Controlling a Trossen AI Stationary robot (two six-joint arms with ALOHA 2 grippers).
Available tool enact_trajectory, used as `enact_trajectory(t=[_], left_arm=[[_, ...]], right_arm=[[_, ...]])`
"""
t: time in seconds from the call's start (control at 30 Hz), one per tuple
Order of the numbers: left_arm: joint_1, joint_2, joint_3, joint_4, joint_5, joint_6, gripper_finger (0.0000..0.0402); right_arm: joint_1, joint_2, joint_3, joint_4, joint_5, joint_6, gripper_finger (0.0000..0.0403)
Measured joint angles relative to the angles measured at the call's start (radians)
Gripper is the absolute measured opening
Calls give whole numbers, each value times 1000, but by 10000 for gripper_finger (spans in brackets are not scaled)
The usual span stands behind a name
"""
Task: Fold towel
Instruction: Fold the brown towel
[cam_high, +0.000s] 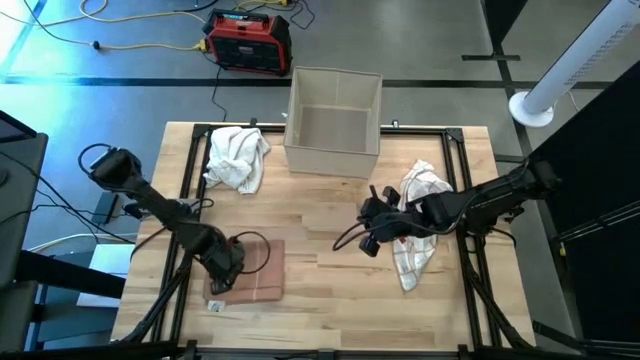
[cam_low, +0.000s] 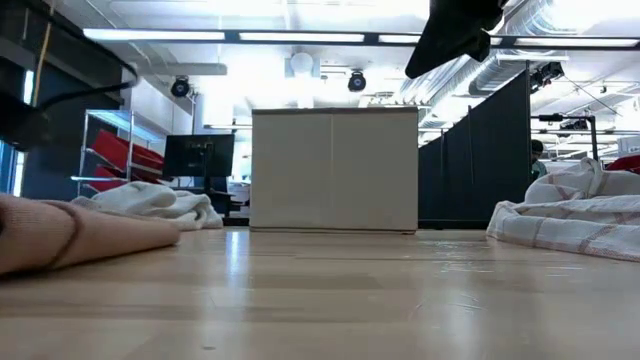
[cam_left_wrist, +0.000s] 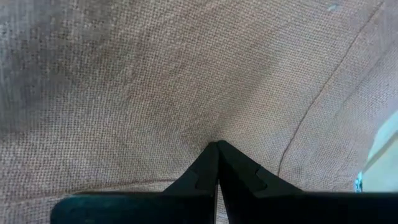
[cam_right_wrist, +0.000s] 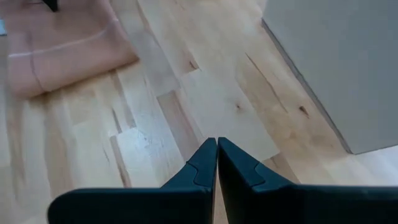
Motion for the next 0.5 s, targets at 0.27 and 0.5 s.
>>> enact_trajectory(t=[0.27,0.5], left_arm=[[-128,-2,0,-61,104,-106,0],[-118,-20,87,-179,93,-75,0]], right_arm=[[5,0,0,-2,33,-2,0],[5,0,0,-8,7,-1,0]])
